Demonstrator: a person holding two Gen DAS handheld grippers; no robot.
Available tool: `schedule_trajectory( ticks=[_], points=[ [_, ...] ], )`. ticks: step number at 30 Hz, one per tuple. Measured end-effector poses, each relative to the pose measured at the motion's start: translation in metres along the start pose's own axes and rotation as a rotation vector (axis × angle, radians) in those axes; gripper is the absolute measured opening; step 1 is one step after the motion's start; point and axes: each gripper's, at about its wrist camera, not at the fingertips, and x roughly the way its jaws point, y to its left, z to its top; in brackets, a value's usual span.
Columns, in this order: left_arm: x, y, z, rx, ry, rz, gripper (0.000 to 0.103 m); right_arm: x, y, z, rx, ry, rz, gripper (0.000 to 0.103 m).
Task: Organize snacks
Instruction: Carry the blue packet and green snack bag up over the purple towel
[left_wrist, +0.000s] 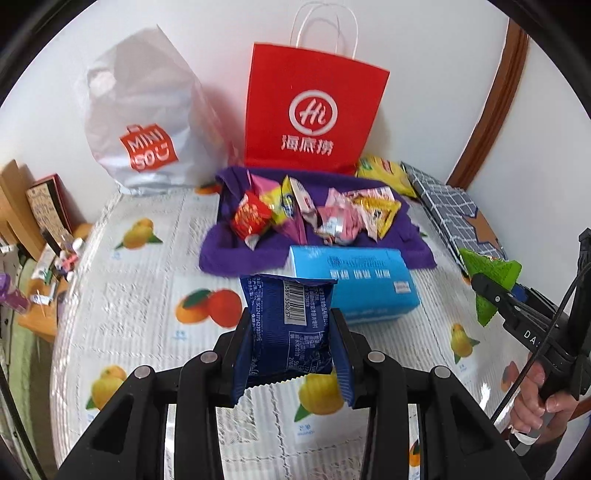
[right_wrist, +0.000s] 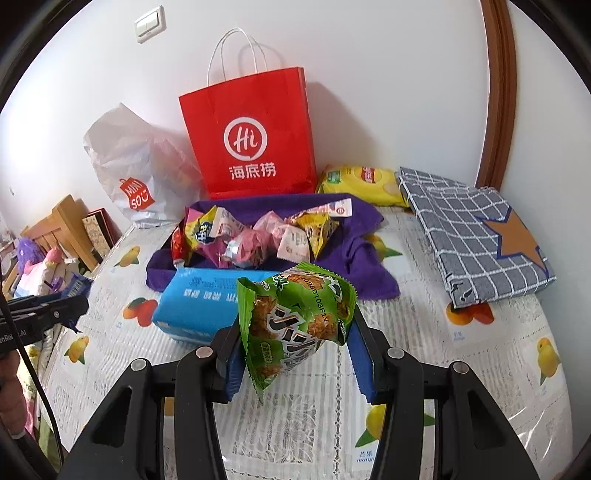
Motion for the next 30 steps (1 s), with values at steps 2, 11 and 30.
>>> schedule_trajectory(
  ticks=[2,11,30],
  points=[
    [-0.004,0.001,0.005,0.003,-0.015,0.000,0.036,-0.002,0.001,0.005,-0.006,-0.010,-0.004,0.048],
    [-0.013,0.000,0.026,0.012,-0.058,0.010,0.036,-0.006,0.000,0.025,-0.003,-0.043,-0.007,0.048],
    [0.000,0.009,0.071,-0.010,-0.106,0.038,0.037,0.007,-0.006,0.079,0.026,-0.076,0.052,0.048]
  ],
)
